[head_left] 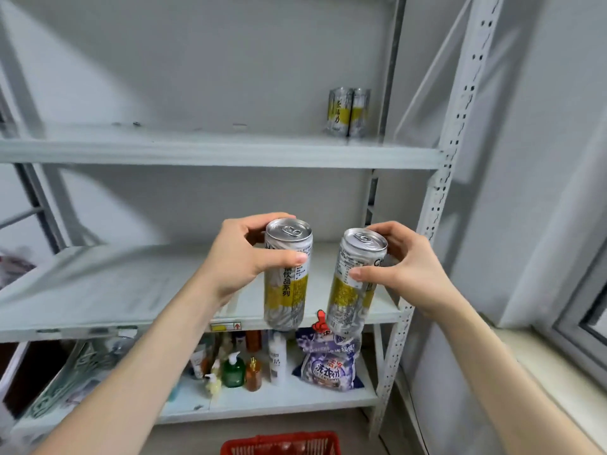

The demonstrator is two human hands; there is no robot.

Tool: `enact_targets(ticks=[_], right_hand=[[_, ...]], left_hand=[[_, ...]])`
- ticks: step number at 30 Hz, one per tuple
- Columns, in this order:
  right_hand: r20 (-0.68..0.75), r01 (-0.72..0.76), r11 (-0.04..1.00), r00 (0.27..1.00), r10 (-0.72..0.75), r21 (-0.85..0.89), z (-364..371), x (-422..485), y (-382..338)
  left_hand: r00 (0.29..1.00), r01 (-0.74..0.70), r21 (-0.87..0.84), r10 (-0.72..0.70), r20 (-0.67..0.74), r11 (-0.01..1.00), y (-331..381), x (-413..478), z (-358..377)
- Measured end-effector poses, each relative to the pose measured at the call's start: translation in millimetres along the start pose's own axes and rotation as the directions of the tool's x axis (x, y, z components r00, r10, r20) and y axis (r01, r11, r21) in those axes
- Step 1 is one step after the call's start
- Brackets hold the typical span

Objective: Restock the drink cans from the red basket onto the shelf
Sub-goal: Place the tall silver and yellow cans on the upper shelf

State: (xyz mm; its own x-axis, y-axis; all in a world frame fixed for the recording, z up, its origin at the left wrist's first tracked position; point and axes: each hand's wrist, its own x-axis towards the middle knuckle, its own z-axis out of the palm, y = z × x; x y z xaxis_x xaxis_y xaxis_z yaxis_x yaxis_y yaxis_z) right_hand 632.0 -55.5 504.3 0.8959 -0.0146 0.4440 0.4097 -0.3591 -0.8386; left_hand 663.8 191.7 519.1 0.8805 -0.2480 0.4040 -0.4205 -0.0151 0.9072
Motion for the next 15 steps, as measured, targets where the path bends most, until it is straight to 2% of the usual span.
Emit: enact_targets(ticks=[8, 15], right_hand=[[0.019, 0.114, 0.991, 0.993, -0.113, -0.064, -80.4, 25.2, -36.7], [0.017, 0.131, 0.987, 0.991, -0.13, -0.096, -131.5, 61.4, -42.4]], left_hand=[[0.994, -0.112, 0.029, 0.112, 0.002, 0.993, 49.4, 36.6, 60.1], [0.99, -0.137, 0.06, 0.134, 0.05, 0.989, 77.5, 88.1, 96.0]])
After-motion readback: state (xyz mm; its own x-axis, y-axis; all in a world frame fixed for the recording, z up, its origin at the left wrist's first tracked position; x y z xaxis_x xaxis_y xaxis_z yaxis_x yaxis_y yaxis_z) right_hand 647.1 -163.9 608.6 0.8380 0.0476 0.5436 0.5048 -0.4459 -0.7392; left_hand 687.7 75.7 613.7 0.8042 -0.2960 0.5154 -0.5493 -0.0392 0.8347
